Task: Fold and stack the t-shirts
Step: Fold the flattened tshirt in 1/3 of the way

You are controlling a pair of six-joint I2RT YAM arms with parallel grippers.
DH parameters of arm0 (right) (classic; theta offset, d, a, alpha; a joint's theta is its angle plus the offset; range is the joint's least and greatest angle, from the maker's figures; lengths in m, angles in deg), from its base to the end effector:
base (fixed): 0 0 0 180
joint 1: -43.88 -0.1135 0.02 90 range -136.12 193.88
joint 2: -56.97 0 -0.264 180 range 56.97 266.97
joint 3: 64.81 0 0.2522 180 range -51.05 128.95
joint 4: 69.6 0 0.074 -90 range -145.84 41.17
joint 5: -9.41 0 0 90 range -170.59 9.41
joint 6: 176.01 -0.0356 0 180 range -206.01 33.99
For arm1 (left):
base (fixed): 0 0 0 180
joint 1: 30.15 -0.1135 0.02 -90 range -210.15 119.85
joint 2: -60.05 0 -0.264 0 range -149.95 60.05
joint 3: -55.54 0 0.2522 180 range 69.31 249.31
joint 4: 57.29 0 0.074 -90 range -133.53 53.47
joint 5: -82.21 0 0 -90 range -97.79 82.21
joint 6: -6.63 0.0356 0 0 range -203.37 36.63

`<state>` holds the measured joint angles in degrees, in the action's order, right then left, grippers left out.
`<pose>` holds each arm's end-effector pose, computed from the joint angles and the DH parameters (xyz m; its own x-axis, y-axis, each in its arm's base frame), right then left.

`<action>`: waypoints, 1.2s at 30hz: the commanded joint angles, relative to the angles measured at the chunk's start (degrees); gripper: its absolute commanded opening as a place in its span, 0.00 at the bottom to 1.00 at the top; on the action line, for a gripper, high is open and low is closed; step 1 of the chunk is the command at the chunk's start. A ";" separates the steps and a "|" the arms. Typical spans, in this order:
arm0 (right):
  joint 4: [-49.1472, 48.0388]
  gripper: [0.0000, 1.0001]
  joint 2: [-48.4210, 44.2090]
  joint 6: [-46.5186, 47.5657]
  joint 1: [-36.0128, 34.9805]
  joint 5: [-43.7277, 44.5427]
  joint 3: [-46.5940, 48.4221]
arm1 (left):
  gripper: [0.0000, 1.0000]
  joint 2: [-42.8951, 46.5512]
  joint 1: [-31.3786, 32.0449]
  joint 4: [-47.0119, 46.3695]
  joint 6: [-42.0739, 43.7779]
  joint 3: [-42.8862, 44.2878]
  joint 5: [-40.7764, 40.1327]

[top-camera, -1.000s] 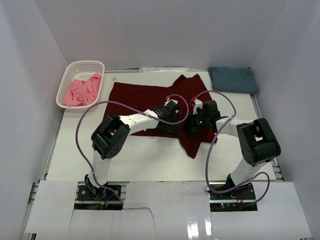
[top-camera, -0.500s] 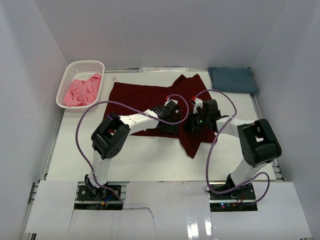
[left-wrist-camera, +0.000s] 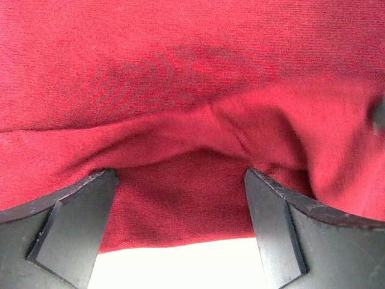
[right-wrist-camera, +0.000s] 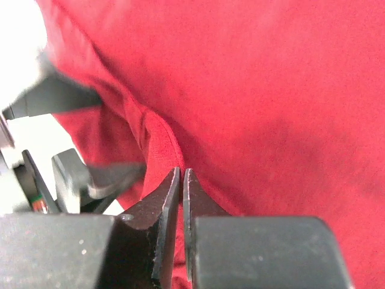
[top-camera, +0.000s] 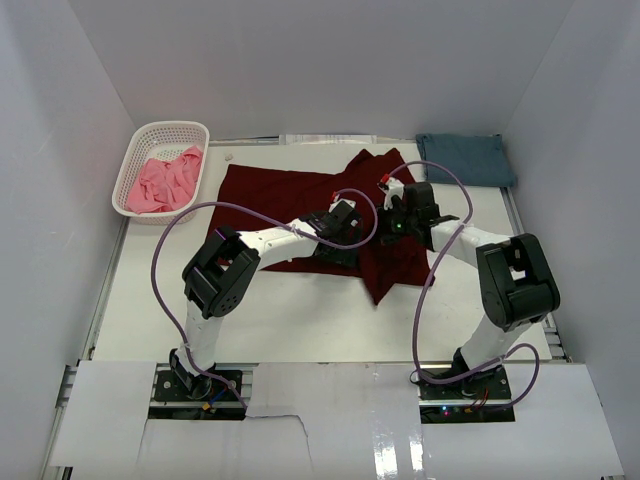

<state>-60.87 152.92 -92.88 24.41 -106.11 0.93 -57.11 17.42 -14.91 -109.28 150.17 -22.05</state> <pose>0.3229 0.1304 0.1825 -0.6621 -0.1196 -0.7398 -0.5414 0.7589 0.3619 0.2895 -0.3037 0.1535 -0.8314 0.2818 -0.4789 0.3131 0.9496 0.0154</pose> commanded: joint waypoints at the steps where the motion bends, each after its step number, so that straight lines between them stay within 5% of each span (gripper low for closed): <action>1: 0.20 0.09 3.10 2.21 0.39 -0.50 6.18 | 0.98 -7.99 1.82 7.59 -3.09 -5.27 12.15; 16: 7.58 0.12 25.51 5.29 0.74 -7.27 34.31 | 0.98 -8.26 1.82 7.59 -3.09 -5.36 12.15; 31: 10.58 0.11 34.04 6.52 0.74 -7.71 51.36 | 0.98 -8.08 2.00 7.59 -3.44 -6.15 12.15; 33: 10.58 0.18 34.40 6.52 0.83 -7.10 53.65 | 0.98 -7.99 2.09 7.68 -3.62 -6.33 12.15; 34: 10.58 0.38 34.40 6.35 0.83 -6.31 54.09 | 0.98 -7.91 2.09 7.68 -3.62 -6.33 12.15; 36: 10.49 0.50 33.18 5.82 1.09 -3.93 53.57 | 0.98 -7.90 2.09 7.68 -3.62 -6.42 12.06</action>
<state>-47.10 187.73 -87.31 24.76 -112.93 51.95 -57.05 17.57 -15.36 -109.34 149.75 -22.38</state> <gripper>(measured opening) 0.457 0.979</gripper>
